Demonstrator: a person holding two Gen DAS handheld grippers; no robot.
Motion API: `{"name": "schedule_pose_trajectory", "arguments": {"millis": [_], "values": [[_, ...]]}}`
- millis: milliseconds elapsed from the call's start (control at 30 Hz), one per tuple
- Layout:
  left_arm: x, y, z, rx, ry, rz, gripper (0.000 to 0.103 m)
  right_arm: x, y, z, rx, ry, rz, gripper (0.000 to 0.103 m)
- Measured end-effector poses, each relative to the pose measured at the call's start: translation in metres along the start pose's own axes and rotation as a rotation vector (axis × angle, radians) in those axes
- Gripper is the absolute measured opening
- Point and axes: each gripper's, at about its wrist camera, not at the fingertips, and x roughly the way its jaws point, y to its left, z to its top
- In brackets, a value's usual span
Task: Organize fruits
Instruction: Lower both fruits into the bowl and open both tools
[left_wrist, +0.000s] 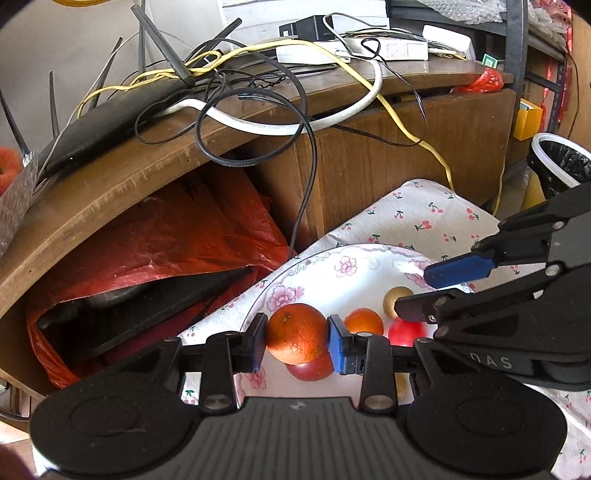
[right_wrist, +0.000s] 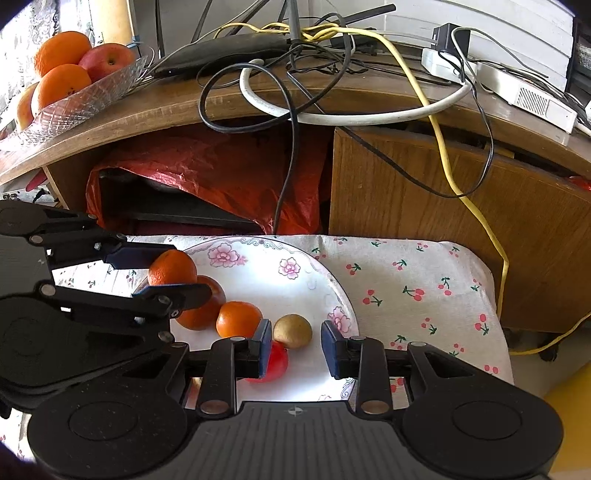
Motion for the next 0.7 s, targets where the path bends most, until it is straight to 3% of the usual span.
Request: {"name": "schedule_pose_trajectory", "arguments": {"millis": [700], "values": [[-0.022, -0.001, -0.020, -0.006, 0.031, -0.026, 0.048, -0.014, 0.005, -0.001, -0.019, -0.007, -0.014, 0.029]]}}
